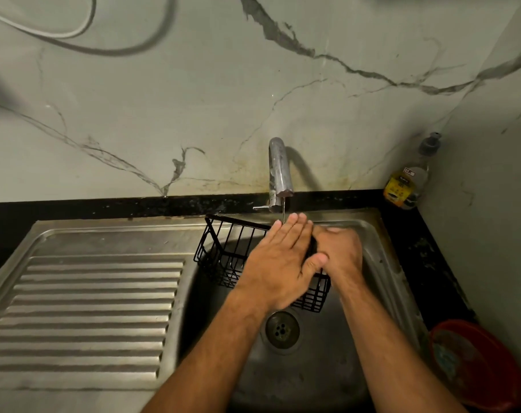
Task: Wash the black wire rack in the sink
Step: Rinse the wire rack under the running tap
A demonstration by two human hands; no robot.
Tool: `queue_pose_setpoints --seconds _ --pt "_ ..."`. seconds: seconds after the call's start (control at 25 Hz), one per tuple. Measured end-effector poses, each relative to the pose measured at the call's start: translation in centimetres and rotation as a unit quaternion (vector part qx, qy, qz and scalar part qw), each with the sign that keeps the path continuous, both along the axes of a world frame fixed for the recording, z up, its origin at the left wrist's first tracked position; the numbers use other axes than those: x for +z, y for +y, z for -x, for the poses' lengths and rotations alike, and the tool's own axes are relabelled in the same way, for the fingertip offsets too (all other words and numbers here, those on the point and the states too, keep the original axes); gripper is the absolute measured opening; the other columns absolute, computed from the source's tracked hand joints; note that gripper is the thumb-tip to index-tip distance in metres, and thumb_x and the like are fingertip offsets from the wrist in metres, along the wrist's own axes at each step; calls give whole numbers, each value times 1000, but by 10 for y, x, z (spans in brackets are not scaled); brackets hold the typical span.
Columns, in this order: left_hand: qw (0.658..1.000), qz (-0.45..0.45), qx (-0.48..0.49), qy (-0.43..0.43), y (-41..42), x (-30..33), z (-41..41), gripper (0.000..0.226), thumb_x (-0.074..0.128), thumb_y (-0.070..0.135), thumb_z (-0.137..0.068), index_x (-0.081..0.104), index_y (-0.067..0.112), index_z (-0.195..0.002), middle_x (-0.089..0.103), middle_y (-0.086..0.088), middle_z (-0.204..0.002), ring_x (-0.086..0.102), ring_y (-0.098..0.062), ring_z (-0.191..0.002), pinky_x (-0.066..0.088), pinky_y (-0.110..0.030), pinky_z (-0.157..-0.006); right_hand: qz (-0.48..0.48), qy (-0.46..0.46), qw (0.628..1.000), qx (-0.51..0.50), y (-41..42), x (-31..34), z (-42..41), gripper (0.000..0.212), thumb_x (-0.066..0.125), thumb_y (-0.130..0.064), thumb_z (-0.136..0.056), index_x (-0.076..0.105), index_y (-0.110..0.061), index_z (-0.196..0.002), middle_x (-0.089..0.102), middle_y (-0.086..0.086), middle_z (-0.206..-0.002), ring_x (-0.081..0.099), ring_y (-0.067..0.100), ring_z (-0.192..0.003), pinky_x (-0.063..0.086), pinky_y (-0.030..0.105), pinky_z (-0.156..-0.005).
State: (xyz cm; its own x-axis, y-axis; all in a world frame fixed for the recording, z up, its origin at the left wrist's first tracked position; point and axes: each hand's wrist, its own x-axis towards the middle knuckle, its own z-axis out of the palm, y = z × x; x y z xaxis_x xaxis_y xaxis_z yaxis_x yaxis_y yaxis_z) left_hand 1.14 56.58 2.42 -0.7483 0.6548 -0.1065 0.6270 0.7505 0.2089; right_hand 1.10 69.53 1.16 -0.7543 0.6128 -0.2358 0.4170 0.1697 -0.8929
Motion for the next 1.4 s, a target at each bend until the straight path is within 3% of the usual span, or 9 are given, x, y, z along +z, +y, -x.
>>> queue_pose_setpoints --seconds 0.2,0.4,0.56,0.76,0.88,1.04,1.16,1.24,1.4 --pt "988 55 146 18 -50 -4 38 81 -8 66 -96 18 25 -161 11 -2 -171 -7 -17 -157 -8 -47 -127 -11 -12 1000 -6 13 -1 -10 37 63 -22 -86 51 -16 -52 45 -1 -50 41 14 -46 32 23 -46" --pt "998 12 -42 35 7 5 22 64 9 54 -107 40 22 -152 42 -4 -159 23 -17 -154 3 -45 -128 19 17 1000 2 8 -3 -7 29 63 -19 -84 64 -12 -56 57 -2 -51 49 14 -50 38 25 -51" --pt "991 37 60 112 -29 7 45 65 4 56 -104 53 29 -138 61 1 -135 47 -20 -137 12 -48 -126 25 17 999 -29 26 -12 -9 36 62 -22 -81 44 -17 -50 39 0 -50 36 16 -49 31 30 -52" --pt "969 125 189 97 -25 23 53 68 9 55 -106 63 19 -87 58 1 -66 59 -15 -62 50 -33 -69 -126 15 990 66 39 -21 -14 49 56 -30 -95 43 -16 -50 40 -5 -45 38 11 -42 28 25 -47" --pt "961 144 173 163 -2 33 57 52 23 43 -110 63 13 -98 62 -2 -77 62 -20 -72 44 -35 -67 -311 20 921 234 16 0 -1 44 37 -39 -105 53 -23 -67 55 -7 -62 56 8 -59 37 27 -53" --pt "968 110 116 192 14 39 60 50 22 39 -111 63 12 -104 58 -3 -81 57 -24 -72 37 -36 -62 -261 -4 939 222 0 6 19 44 33 -36 -103 56 -22 -69 59 0 -68 58 16 -67 45 33 -63" --pt "977 -126 171 -3 -4 34 72 49 30 48 -109 70 19 -107 59 6 -78 61 -18 -77 51 -37 -77 -150 -47 975 154 20 -10 26 49 36 -39 -102 52 -15 -62 53 4 -65 52 20 -63 40 32 -60" --pt "920 -267 211 -195 -9 33 70 42 38 53 -106 67 28 -122 67 8 -96 65 -13 -95 51 -33 -88 -103 -56 984 132 22 -20 21 46 37 -36 -102 52 -14 -64 49 6 -65 45 20 -60 33 30 -56" --pt "912 -235 230 -244 -22 25 64 61 29 68 -102 62 28 -134 65 21 -111 54 -11 -119 37 -37 -105 5 -46 997 54 25 -37 9 41 40 -33 -99 42 -20 -61 38 2 -59 35 18 -57 28 31 -55"
